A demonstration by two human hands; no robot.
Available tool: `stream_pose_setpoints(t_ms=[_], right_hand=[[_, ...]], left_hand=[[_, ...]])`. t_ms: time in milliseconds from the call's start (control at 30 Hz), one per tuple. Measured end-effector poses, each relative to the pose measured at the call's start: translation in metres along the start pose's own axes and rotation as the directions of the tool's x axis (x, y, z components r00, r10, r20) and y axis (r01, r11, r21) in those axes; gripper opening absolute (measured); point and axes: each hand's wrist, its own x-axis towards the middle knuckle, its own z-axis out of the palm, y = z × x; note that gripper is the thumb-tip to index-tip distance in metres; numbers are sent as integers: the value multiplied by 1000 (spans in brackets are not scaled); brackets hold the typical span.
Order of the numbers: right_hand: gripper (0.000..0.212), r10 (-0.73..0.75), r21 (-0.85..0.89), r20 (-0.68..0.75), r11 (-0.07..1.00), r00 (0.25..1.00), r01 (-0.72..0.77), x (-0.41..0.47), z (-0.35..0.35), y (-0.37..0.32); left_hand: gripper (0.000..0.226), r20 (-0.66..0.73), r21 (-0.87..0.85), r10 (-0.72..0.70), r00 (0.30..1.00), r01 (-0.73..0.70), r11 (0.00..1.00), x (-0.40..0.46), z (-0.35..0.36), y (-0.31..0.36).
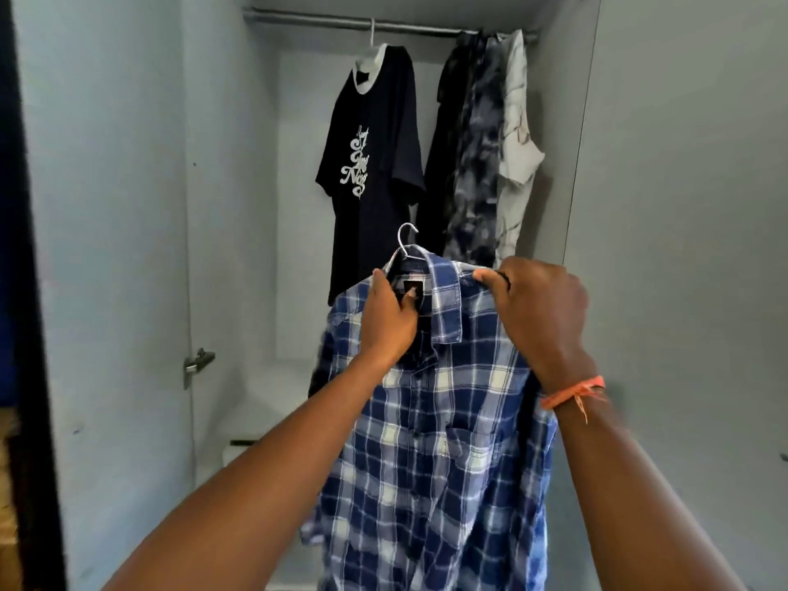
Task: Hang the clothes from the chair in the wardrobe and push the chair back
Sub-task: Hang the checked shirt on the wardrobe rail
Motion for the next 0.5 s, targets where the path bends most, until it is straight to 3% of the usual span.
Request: stream_pose_setpoints(t_ms=[233,500], right_hand=[[41,25,-140,30,990,999,-21,92,35,61],[37,-25,-207,-2,978,1000,24,195,106,67]], left_hand=[[41,17,-145,81,997,-77,986,87,66,38],[52,33,-131,48,998,-43,990,225,73,24]])
